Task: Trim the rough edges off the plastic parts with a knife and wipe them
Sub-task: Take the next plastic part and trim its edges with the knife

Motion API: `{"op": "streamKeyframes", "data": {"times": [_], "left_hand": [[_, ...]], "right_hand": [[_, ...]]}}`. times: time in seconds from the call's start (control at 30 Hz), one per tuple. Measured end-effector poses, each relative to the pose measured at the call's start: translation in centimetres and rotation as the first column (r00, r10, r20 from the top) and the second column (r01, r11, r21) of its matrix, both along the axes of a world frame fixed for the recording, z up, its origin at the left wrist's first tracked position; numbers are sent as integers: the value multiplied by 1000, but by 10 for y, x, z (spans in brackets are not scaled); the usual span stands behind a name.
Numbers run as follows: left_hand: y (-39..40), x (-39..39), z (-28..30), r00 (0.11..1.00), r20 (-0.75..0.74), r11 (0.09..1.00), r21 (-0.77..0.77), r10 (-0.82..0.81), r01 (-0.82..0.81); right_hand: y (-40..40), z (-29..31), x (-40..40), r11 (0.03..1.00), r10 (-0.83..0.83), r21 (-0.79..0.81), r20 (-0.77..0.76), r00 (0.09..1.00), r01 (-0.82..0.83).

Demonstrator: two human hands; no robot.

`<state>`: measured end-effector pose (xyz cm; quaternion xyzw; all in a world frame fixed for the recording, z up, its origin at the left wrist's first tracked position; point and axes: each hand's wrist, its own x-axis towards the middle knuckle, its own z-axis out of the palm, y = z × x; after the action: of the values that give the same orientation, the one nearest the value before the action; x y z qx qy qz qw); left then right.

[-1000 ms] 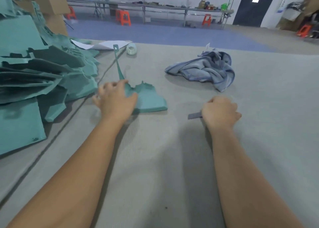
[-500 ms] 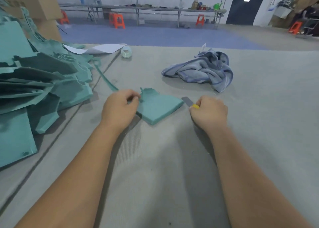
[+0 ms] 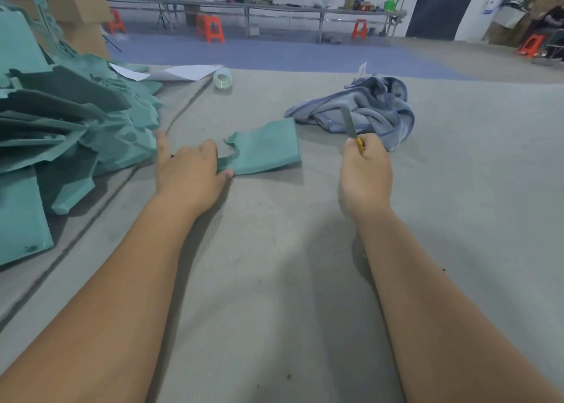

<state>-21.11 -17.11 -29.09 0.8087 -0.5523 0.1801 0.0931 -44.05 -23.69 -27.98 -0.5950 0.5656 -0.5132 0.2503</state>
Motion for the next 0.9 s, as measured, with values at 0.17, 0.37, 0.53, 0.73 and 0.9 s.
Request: {"op": "streamKeyframes", "data": {"times": [0.17, 0.37, 0.53, 0.73, 0.9], "left_hand": [[7, -12, 13, 990, -139, 997, -67, 28, -38], [4, -28, 15, 830, -551, 976, -215, -89, -38], [3, -48, 13, 496, -820, 958, -263, -286, 119], [5, -70, 12, 386, -852, 923, -253, -355, 291], [5, -80, 12, 204, -870, 882, -395, -449, 258]], "right_hand": [[1, -1, 7, 991, 108, 46, 238, 965, -122], [5, 0, 26, 913, 325, 40, 529, 784, -406], [15, -5, 44, 863, 412, 102, 423, 807, -494], [16, -5, 45, 954, 266, 36, 357, 895, -298], [8, -4, 33, 980, 168, 33, 376, 911, -195]]}}
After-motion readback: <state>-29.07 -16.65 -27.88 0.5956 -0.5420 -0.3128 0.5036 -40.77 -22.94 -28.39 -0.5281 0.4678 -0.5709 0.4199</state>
